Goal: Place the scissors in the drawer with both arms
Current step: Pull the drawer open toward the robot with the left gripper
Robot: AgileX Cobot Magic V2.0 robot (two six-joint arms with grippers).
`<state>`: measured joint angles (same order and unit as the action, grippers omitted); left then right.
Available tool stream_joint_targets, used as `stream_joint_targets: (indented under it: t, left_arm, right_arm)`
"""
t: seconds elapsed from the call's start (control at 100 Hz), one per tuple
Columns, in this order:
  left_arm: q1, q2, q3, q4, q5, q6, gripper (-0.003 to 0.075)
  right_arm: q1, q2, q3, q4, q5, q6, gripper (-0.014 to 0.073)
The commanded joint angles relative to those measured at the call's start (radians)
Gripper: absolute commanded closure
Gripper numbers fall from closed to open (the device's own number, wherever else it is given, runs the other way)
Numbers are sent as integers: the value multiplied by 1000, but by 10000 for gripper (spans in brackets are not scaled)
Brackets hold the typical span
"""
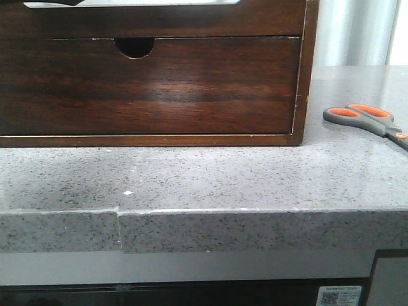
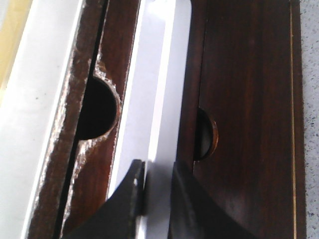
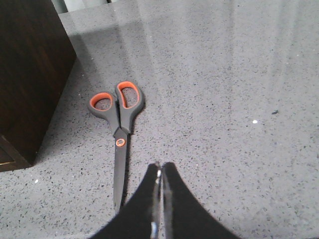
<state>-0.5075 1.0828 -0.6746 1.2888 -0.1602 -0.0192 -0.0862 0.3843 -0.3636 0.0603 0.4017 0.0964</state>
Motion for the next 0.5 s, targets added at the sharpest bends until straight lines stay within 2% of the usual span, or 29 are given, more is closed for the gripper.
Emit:
stream_joint_targets:
  t: [0.0, 0.49]
  left_arm:
    - [-13, -21, -15, -13, 33, -20, 742]
    - [-156, -187, 47, -17, 41, -24, 742]
  right_arm:
    - [-5, 16, -27, -2, -71, -4, 655]
    - [-5, 16, -27, -2, -71, -4, 655]
